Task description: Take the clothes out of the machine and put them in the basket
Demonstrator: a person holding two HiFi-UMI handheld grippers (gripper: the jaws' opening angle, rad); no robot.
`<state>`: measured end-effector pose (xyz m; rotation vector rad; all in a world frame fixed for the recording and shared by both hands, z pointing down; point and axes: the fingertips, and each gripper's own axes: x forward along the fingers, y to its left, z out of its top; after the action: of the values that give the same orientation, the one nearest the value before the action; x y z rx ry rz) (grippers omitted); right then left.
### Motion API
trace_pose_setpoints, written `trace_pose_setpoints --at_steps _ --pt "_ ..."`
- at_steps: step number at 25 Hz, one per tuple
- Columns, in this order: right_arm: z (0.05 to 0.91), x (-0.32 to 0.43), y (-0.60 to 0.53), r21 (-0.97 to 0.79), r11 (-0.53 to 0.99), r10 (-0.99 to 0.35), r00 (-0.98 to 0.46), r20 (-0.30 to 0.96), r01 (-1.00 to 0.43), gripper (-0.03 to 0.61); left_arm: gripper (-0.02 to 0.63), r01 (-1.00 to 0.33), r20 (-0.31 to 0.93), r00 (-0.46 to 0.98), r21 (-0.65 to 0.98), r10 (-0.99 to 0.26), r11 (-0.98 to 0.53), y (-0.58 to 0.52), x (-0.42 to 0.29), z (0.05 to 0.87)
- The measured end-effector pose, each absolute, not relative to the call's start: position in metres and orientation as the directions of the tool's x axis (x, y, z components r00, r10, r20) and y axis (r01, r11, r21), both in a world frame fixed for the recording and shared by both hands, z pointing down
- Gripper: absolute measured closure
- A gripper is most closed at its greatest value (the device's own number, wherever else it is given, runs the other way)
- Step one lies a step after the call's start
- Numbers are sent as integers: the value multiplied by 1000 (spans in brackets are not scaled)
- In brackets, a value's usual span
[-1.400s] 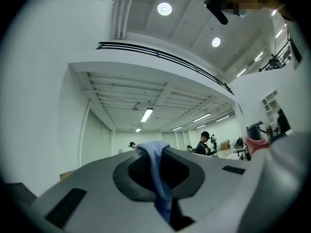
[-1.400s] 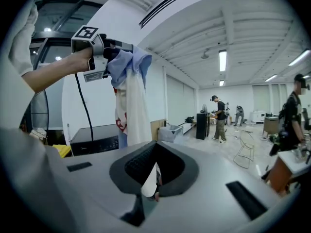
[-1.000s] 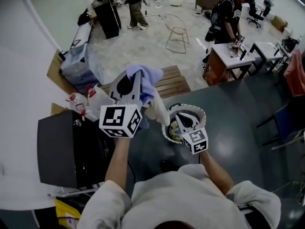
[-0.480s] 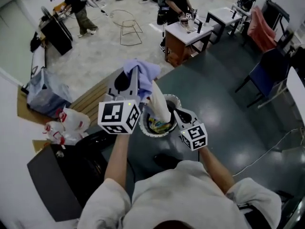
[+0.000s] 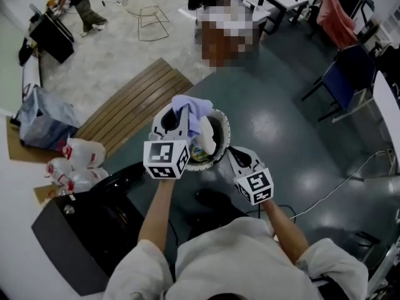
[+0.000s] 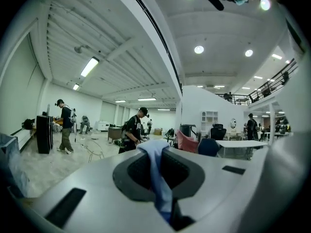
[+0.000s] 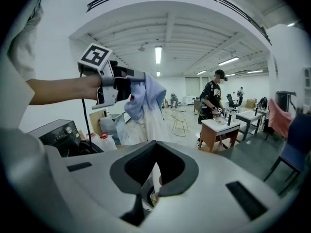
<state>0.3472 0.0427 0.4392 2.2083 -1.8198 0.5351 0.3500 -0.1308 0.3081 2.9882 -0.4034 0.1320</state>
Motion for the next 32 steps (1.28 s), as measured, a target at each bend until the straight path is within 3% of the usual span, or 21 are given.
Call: trace_pose_setpoints --at_steps 17,27,28,30,32 --pt "571 332 39 -135 -174 -839 75 538 -975 557 580 -352 441 865 192 -239 -916 -148 361 626" --pt "595 357 21 -141 -182 -851 84 519 -973 556 580 -343 667 734 196 -132 -919 -132 373 759" --pt "595 359 21 -140 -182 -851 84 519 -973 557 550 -334 701 706 201 -103 -921 -128 374 771" --pt "596 363 21 -138 -184 -850 88 519 -973 556 310 -324 755 654 235 -38 -916 -121 374 794" --pt "597 366 23 -136 -193 -845 94 526 -972 555 259 -330 784 621 260 -1 -908 -116 370 810"
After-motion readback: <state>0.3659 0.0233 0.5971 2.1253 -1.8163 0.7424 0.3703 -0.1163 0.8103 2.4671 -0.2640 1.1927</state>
